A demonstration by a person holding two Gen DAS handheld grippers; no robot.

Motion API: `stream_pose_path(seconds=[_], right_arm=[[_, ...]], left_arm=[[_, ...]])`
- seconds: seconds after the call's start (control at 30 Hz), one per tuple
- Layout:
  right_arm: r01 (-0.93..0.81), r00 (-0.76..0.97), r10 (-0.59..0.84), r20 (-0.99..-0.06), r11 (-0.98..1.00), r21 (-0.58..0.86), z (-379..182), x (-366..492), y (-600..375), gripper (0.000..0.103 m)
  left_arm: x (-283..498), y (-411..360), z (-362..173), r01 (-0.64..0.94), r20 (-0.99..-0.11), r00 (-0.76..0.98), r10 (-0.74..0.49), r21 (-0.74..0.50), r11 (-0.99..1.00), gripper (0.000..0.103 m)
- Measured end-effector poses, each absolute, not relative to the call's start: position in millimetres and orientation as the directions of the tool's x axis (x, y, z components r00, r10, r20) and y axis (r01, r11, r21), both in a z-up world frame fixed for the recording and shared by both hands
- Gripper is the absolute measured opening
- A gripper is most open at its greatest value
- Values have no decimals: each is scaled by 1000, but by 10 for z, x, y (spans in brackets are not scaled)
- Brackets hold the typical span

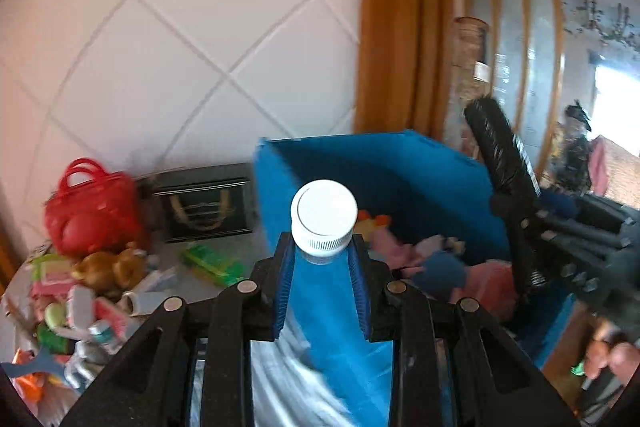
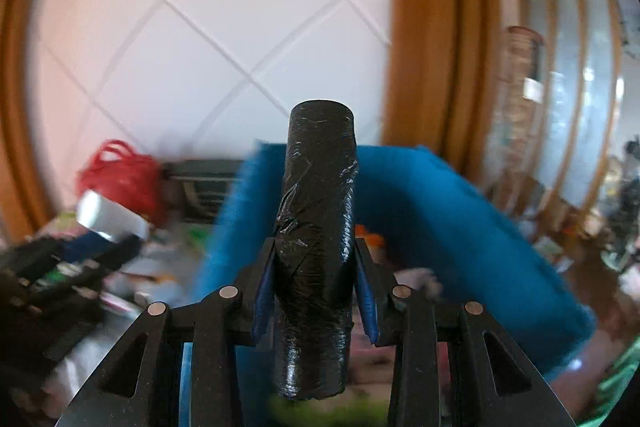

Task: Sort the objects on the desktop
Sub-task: 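Lift the bottle and black roll and carry them over the blue bin, then open both tools to drop the bottle and black roll into the bin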

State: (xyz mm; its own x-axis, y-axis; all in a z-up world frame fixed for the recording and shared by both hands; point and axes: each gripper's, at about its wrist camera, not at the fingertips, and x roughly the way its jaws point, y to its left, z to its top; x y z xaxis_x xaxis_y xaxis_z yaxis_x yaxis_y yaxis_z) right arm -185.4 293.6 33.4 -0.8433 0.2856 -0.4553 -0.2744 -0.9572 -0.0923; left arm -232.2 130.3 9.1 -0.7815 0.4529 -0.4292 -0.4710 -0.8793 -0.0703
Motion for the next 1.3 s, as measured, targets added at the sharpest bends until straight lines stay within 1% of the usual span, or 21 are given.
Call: stream_pose_path(seconds=[0.1, 0.23, 0.33, 0.5, 0.73, 0.87, 0.97, 1.0, 1.03, 1.07, 1.1, 1.17, 1.23, 1.3], right_arm=[[-325, -809, 348, -473, -936, -133, 242, -1828, 3265, 35], [-351, -774, 361, -520, -928, -122, 58, -1814, 3761, 35], [-357, -755, 355, -551, -928, -107, -32, -1801, 4048, 35], [-365, -723, 362, -589, -923, -120, -177, -1753, 4379, 35], [-363, -707, 366, -605, -922, -134, -287, -1751, 4596, 35], [-366, -704, 383, -598, -917, -156, -277, -1761, 4625, 35], [-359, -708, 371, -601, -922, -146, -278, -1766, 4654, 35], [-358, -708, 373, -599, -921, -151, -279, -1766, 4641, 35], [-356, -709, 377, -597, -921, -159, -280, -1768, 4634, 35], [-354, -709, 379, -595, -921, -164, -282, -1765, 4628, 35], [-353, -708, 381, -595, -920, -168, -283, -1768, 4623, 35], [-349, -710, 376, -595, -922, -167, -282, -1771, 4625, 36], [-343, -713, 371, -595, -925, -164, -279, -1774, 4631, 36], [-342, -719, 371, -588, -925, -165, -266, -1759, 4620, 38]], left_arm=[[-2316, 1643, 117, -502, -450, -755, 476, -70, -862, 27], [-2327, 2071, 88, -530, -506, -712, 487, -69, -845, 27], [-2303, 2377, 36, -540, -555, -688, 468, -41, -841, 27], [-2281, 2630, -22, -547, -599, -670, 439, -2, -837, 27], [-2296, 2874, -131, -537, -651, -649, 393, 26, -843, 27], [-2311, 2854, -113, -503, -647, -672, 361, 41, -863, 27], [-2328, 2844, -138, -494, -662, -661, 352, 32, -869, 28], [-2328, 2836, -136, -486, -663, -665, 344, 34, -873, 38], [-2326, 2827, -131, -479, -661, -669, 339, 35, -877, 54], [-2313, 2812, -114, -469, -653, -679, 335, 35, -883, 61], [-2300, 2797, -97, -462, -644, -689, 334, 34, -886, 73], [-2268, 2786, -63, -452, -623, -709, 329, 43, -891, 78], [-2247, 2794, -55, -447, -619, -718, 320, 56, -893, 78], [-2235, 2778, -49, -444, -618, -717, 321, 50, -895, 78]])
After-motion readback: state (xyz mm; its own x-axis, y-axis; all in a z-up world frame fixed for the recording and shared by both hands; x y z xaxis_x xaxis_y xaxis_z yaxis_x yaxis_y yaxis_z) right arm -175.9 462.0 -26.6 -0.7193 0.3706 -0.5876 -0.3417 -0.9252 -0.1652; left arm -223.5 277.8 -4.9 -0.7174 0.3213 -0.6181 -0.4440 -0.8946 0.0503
